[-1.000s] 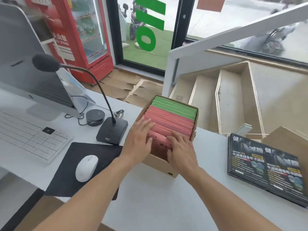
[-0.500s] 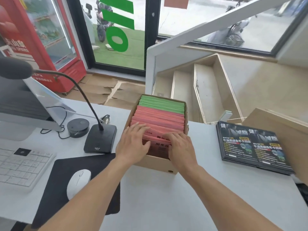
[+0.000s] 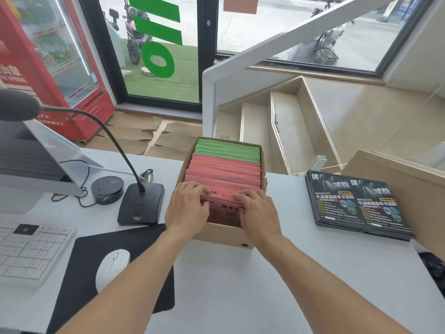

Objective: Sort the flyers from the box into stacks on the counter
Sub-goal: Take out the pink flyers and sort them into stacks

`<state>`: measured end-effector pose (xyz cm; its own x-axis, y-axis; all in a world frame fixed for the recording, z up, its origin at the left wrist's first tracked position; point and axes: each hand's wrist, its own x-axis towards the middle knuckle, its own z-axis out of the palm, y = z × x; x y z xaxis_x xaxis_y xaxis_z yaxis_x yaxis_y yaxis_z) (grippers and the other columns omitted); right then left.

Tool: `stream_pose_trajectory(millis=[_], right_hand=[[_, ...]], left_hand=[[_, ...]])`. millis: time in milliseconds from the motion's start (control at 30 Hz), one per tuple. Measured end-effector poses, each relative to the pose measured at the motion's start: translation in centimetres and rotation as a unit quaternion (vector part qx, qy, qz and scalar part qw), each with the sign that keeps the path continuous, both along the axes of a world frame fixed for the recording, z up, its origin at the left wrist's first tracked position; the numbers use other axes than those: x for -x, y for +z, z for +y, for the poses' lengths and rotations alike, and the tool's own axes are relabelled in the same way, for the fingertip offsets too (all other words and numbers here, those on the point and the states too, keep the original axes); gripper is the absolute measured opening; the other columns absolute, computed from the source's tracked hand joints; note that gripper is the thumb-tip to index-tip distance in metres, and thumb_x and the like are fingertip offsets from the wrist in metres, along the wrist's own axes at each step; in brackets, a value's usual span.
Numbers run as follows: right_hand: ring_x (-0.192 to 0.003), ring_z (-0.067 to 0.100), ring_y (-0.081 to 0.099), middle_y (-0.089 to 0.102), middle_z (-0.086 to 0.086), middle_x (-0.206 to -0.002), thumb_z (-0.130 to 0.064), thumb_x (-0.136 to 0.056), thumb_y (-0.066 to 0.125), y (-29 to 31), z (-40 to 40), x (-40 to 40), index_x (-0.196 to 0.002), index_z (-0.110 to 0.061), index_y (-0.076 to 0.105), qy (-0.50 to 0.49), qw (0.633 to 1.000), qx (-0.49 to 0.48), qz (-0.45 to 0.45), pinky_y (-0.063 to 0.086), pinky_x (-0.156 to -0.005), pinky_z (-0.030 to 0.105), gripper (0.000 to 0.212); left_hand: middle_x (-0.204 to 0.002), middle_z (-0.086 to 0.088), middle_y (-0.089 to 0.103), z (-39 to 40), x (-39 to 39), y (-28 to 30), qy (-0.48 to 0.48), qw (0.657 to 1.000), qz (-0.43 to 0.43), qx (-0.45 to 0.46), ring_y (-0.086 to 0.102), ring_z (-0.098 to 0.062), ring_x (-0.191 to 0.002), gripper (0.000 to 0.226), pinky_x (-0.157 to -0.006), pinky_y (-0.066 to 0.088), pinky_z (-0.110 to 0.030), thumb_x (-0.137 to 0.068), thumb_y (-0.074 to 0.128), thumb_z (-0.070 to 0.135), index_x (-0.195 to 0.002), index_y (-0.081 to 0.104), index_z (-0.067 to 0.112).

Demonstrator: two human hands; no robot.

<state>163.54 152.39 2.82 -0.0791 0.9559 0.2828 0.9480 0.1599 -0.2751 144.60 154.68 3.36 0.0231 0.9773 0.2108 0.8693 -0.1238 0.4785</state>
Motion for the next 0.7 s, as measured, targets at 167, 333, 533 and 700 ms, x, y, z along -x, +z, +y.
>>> stream_pose_trajectory(millis=[167, 333, 533, 700], right_hand=[[-0.104, 0.024, 0.06, 0.071, -0.007, -0.111, -0.007, -0.089, 0.064, 0.03, 0.0, 0.11, -0.122, -0.028, 0.073, -0.001, 1.0, 0.007, -0.004, 0.046, -0.093, 0.037, 0.04], [-0.104, 0.025, 0.061, 0.071, -0.006, -0.112, -0.007, -0.089, 0.065, 0.03, -0.05, 0.15, -0.121, -0.026, 0.073, -0.006, 1.0, -0.003, -0.001, 0.049, -0.092, 0.039, 0.038], [-0.115, 0.029, 0.062, 0.068, 0.004, -0.124, -0.003, -0.081, 0.073, 0.0, -0.08, 0.28, -0.121, -0.026, 0.072, -0.002, 0.999, -0.03, -0.018, 0.052, -0.092, 0.044, 0.046], [-0.11, 0.029, 0.063, 0.069, 0.003, -0.119, 0.001, -0.079, 0.072, -0.07, 0.01, 0.28, -0.121, -0.029, 0.073, 0.001, 0.999, -0.032, -0.017, 0.052, -0.091, 0.043, 0.051]], left_hand=[[-0.12, 0.013, 0.063, 0.11, 0.01, -0.03, 0.002, 1.0, -0.001, 0.005, 0.048, -0.014, -0.123, 0.021, -0.11, 0.038, -0.036, -0.092, 0.065, 0.026, -0.111, 0.066, 0.034], [-0.128, 0.007, 0.062, -0.15, -0.12, 0.09, 0.013, 1.0, -0.028, -0.002, 0.049, -0.016, -0.128, 0.042, -0.113, 0.038, -0.036, -0.092, 0.067, 0.025, -0.133, 0.058, 0.032], [-0.142, 0.001, 0.055, -0.19, -0.27, 0.03, 0.017, 0.999, -0.016, -0.025, 0.041, -0.019, -0.14, 0.052, -0.126, 0.02, -0.04, -0.094, 0.065, 0.027, -0.143, 0.05, 0.023], [-0.135, 0.004, 0.059, -0.21, -0.31, -0.14, 0.021, 0.999, -0.015, -0.034, 0.045, -0.018, -0.134, 0.042, -0.124, 0.024, -0.039, -0.094, 0.063, 0.026, -0.136, 0.056, 0.024]])
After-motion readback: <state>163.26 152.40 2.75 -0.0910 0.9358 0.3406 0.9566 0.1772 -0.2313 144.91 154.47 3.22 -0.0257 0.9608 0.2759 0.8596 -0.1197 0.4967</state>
